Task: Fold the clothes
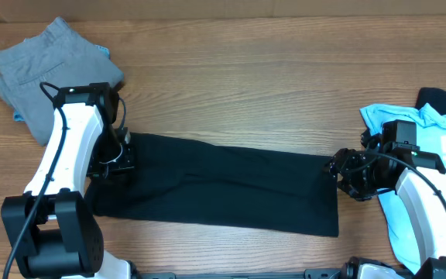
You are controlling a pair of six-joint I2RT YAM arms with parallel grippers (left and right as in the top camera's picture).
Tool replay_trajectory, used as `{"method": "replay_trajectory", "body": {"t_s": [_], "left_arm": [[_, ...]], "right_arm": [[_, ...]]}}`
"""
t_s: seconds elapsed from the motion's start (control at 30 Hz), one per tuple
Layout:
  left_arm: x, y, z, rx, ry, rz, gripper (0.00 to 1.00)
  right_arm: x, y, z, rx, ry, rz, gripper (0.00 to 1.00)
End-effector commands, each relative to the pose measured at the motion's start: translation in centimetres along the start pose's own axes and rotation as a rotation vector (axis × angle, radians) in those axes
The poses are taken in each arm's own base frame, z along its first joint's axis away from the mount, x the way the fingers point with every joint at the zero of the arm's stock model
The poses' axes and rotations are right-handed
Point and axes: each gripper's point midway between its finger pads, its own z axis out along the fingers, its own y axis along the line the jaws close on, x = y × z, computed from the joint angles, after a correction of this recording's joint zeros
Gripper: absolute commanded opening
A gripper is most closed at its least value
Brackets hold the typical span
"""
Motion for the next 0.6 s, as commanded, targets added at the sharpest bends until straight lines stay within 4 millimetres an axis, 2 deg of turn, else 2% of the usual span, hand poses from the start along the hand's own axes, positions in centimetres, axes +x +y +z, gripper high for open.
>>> {"method": "replay_trajectory", "body": {"t_s": [0.0, 0.1, 0.23, 0.33, 0.47, 0.57], "left_arm": [[0.1, 0.4, -0.1, -0.031, 0.000, -0.014, 0.36], [0.0, 0.4, -0.1, -0.031, -0.006, -0.013, 0.42], [-0.7, 0.3, -0.5, -0.027, -0.037, -0.026, 0.42], [-2.2, 0.1, -1.0, -0.018, -0.100, -0.044, 0.43], [-5.0, -0.2, -1.3, 0.000, -0.212, -0.078, 0.32], [-5.9, -0.3, -1.0, 0.007, -0.241, -0.099, 0.33]], "right_arm": [[-0.5, 0.6, -0.6, -0.014, -0.026, -0.016, 0.67], [-0.5, 0.6, -0.6, -0.014, -0.026, -0.016, 0.70], [-0.5, 0.6, -0.6, -0.014, -0.027, -0.016, 0.72], [-0.7, 0.4, -0.6, -0.002, -0.036, -0.017, 0.72], [-0.8, 0.0, -0.6, 0.019, -0.045, -0.017, 0.72], [-0.8, -0.1, -0.6, 0.024, -0.043, -0.015, 0.72]]}}
